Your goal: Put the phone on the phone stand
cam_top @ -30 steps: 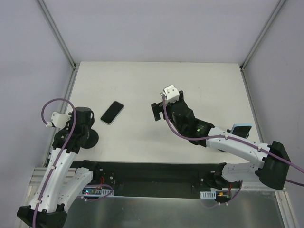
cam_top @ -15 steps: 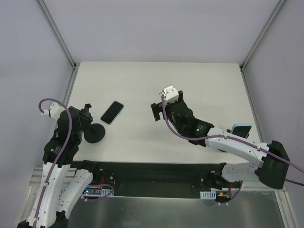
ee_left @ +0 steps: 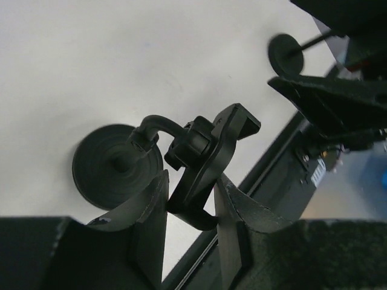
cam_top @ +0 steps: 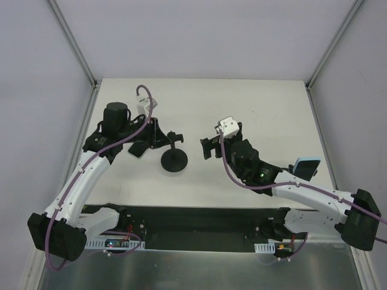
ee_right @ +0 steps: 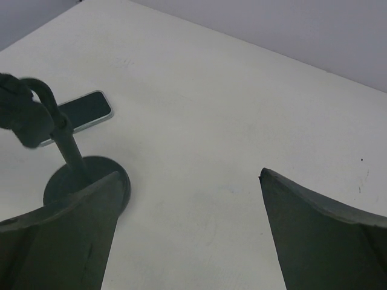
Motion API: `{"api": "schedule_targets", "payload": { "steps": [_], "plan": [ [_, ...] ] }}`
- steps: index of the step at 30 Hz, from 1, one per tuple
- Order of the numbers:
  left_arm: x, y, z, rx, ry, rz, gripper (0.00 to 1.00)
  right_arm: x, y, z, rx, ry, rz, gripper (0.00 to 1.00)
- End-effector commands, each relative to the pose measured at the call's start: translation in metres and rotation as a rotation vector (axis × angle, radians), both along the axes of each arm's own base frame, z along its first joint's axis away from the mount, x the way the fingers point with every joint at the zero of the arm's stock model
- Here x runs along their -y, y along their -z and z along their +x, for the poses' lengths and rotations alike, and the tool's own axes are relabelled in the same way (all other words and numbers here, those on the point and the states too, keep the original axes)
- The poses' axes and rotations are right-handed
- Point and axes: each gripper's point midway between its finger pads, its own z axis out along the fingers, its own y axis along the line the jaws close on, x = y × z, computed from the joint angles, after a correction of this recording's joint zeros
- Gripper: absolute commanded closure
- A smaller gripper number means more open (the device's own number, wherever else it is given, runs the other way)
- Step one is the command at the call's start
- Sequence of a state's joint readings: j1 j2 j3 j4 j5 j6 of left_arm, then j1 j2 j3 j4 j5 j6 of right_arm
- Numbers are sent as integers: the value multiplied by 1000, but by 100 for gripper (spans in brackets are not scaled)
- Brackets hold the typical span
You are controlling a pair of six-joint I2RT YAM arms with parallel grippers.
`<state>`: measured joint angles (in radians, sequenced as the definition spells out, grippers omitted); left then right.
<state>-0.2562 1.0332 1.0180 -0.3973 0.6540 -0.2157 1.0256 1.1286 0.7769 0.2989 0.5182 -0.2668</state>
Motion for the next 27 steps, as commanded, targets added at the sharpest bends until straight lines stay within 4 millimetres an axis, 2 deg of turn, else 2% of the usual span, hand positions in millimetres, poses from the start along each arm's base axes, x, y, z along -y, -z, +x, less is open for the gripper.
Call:
{"api": "schedule_targets", "payload": {
  "steps": [1,3,8,13,17,19,23,25,26,27],
  "plan": [
    [42,-42,-20,308,419,-112,100,2,-51,-10,118,-50,192,3],
    [54,-43,-27,347,516,-128,100,3,-50,-11,124,-50,198,3],
    [85,-27,-30,372,653,-108,100,2,-47,-7,126,-41,173,3],
    [100,-24,-12,409,668,-74,100,0,-43,-5,122,-37,159,3],
    [105,-32,-3,437,657,-80,100,1,-41,-3,125,-24,149,3],
    [106,-29,-1,422,654,-83,100,3,-41,-2,128,-16,146,4],
    [105,-7,6,279,564,-78,100,5,-40,-1,129,-6,139,3],
    [103,3,12,226,496,-64,100,4,-40,0,130,-5,137,3],
    [101,14,13,163,450,-59,100,4,-40,0,130,-5,137,3],
    [98,16,19,171,394,-44,100,3,-39,0,128,-8,135,3]
  ]
}}
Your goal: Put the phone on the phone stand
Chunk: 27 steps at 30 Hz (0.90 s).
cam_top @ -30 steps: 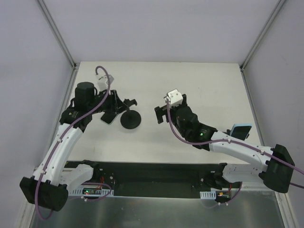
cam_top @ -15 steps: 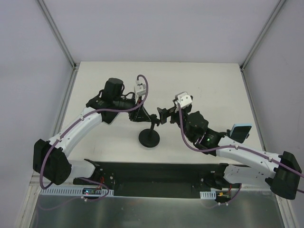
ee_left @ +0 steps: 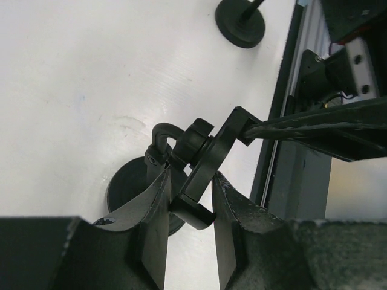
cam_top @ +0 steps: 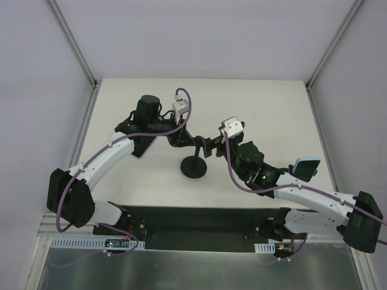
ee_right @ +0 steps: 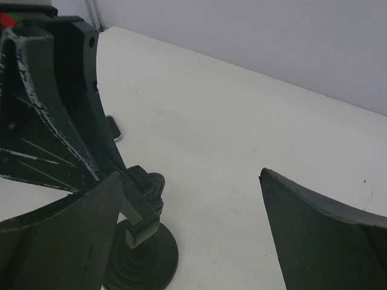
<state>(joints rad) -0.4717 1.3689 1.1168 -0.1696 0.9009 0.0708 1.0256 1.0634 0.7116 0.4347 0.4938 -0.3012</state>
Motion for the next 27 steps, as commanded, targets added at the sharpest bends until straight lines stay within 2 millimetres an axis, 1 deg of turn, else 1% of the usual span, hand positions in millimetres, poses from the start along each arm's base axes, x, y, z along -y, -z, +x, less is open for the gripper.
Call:
{"api": "schedule_targets", "payload": {
  "steps": [1,2,3,4,5,6,7,8,9,11,12,13,15,16,17,19,20,21,22,23,24,25,26,27],
  "plan": [
    [-2,1,15,-39,-163,-22,94,-1,-17,4,42,16,49,3],
    [-5,13,10,-73,-175,-15,89,-1,-16,5,41,18,47,4],
    [-7,9,8,-57,-184,-22,81,-1,-17,4,42,16,50,3],
    [-10,9,7,-60,-199,-22,65,0,-17,5,42,19,49,3],
    [-14,12,3,-79,-208,-23,31,-1,-17,4,42,18,47,3],
    [-17,0,-5,-54,-190,-53,13,1,-16,5,42,22,47,3],
    [-20,-5,-7,-41,-200,-61,3,2,-17,5,43,26,49,3],
    [-23,-7,-11,-42,-211,-68,1,2,-17,4,45,24,49,3],
    [-31,-21,-16,-2,-228,-93,1,4,-18,4,46,29,51,3],
    [-40,-35,-22,18,-237,-122,1,5,-18,3,49,29,55,3],
    [-50,-48,-24,48,-263,-146,1,5,-19,3,49,27,59,3],
    [-56,-51,-25,45,-285,-149,1,5,-19,2,50,26,61,3],
    [-71,-65,-22,75,-367,-162,1,6,-20,3,50,27,63,3],
    [-91,-59,-2,77,-538,-115,1,5,-21,2,51,24,67,3],
    [-106,-58,10,73,-657,-89,1,5,-19,2,50,23,64,3],
    [-136,-49,30,52,-856,-24,1,6,-21,2,51,21,70,3],
    [-165,-40,42,16,-1035,46,1,6,-20,1,51,21,70,3],
    [-177,-23,52,-42,-1107,108,1,7,-23,1,54,21,75,3],
    [-202,-13,61,-98,-1214,152,1,8,-22,0,54,21,72,3],
    [-214,-16,70,-150,-1282,147,1,9,-22,0,55,24,74,3],
    [-215,10,79,-263,-1273,193,1,11,-24,-1,59,24,78,3],
    [-223,18,87,-325,-1288,182,1,12,-24,0,60,29,79,3],
    [-240,17,100,-392,-1339,137,1,14,-24,-1,61,30,81,3],
    [-238,40,112,-522,-1291,125,1,15,-24,-1,63,32,81,3]
  ]
}}
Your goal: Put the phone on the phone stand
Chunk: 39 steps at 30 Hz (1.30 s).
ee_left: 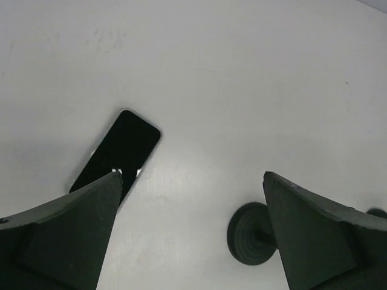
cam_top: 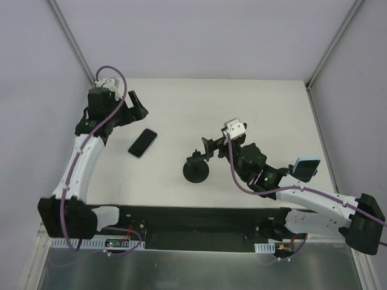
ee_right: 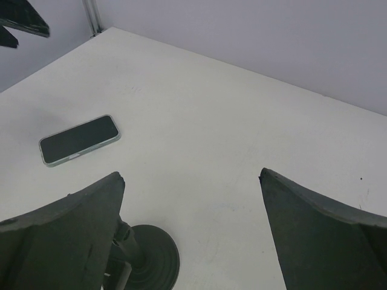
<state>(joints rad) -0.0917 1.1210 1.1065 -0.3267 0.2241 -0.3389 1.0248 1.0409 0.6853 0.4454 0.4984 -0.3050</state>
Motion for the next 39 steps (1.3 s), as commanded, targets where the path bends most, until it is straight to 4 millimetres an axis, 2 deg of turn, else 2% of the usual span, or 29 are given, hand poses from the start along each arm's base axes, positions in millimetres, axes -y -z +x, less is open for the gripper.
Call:
{"api": "schedule_targets", "payload": {
  "steps": [1,2,3,5,6,8,16,21,25,27,32,36,37,38,39],
  "plan": [
    [-48,74,32,-367,-200,-175,1,10,-27,1,58,27,80,3],
    [-65,70,46,-378,-242,-236,1,12,-28,1,60,30,83,3],
    [-62,94,56,-462,-216,-304,2,12,-27,0,60,30,83,3],
    [-69,105,73,-489,-221,-321,2,14,-29,0,64,31,87,3],
    [-71,125,79,-533,-223,-314,2,14,-29,0,64,31,87,3],
    [-75,138,84,-554,-224,-296,1,16,-29,1,66,36,88,3],
    [-80,188,71,-645,-244,-254,1,10,-21,6,43,26,78,3],
    [-72,215,57,-722,-252,-265,1,3,-17,10,33,20,64,3],
    [-59,220,47,-758,-249,-293,1,5,-16,10,33,25,64,3],
    [-49,215,43,-757,-230,-293,1,5,-16,10,33,25,64,3],
    [-32,216,15,-794,-223,-307,1,8,-15,11,32,31,67,3],
    [-25,219,-3,-781,-198,-188,1,7,-16,11,31,25,70,3],
    [-17,219,-6,-775,-168,-133,1,6,-15,11,28,23,71,3],
    [-26,221,-8,-779,-199,-69,1,6,-15,11,28,23,70,3],
    [-22,221,-10,-779,-185,-16,1,6,-14,12,26,23,68,3]
  ]
}}
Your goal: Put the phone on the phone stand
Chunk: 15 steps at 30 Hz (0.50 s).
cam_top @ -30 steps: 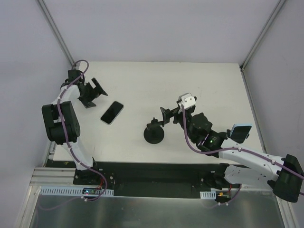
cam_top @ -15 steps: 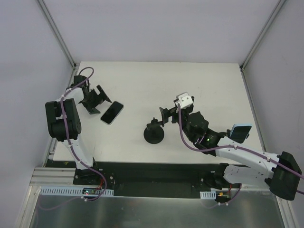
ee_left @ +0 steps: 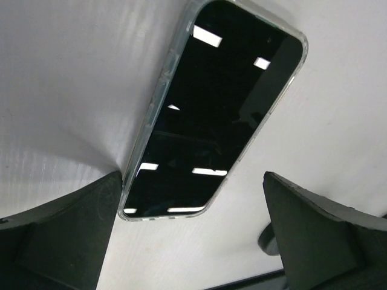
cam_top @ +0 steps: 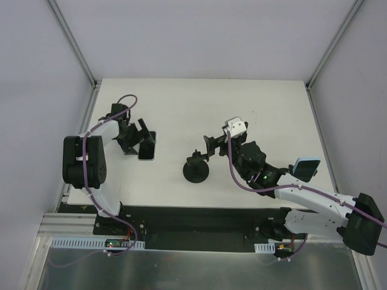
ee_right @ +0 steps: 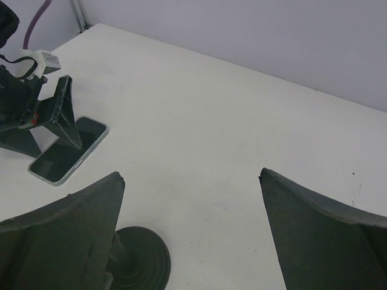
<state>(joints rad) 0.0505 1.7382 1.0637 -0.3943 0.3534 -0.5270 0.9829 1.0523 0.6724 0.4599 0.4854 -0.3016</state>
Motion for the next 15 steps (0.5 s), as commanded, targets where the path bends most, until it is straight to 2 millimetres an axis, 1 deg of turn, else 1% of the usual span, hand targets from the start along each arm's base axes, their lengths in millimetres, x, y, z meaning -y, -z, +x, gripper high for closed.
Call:
{"api": "schedule_targets", "payload": {
  "steps": [1,3,4,5,7,8,9,10,12,13,15],
  "plan": [
    [4,-3,-11,6,117,214,1,-2,-21,1,35,-6,73,3],
    [-3,4,-13,-25,135,295,1,-3,-20,1,33,-7,73,3],
    [-3,3,-10,-21,146,309,1,-3,-20,1,33,-9,70,3],
    [-2,8,-11,-42,158,319,1,-2,-20,2,34,-4,71,3],
    [-3,11,-11,-59,180,347,1,-2,-19,2,32,-4,69,3],
    [0,17,-12,-76,199,366,1,-1,-19,3,32,-1,69,3],
    [-5,19,-13,-91,203,411,1,-2,-19,3,31,-3,69,3],
    [-4,19,-10,-88,215,433,1,-2,-19,3,31,-3,70,3],
    [-7,25,-11,-115,217,465,1,-2,-19,3,30,-4,70,3],
    [-8,22,-6,-117,201,472,1,-2,-19,3,31,-6,71,3],
    [-8,24,-5,-127,196,480,1,-3,-19,3,29,-6,71,3]
  ]
}}
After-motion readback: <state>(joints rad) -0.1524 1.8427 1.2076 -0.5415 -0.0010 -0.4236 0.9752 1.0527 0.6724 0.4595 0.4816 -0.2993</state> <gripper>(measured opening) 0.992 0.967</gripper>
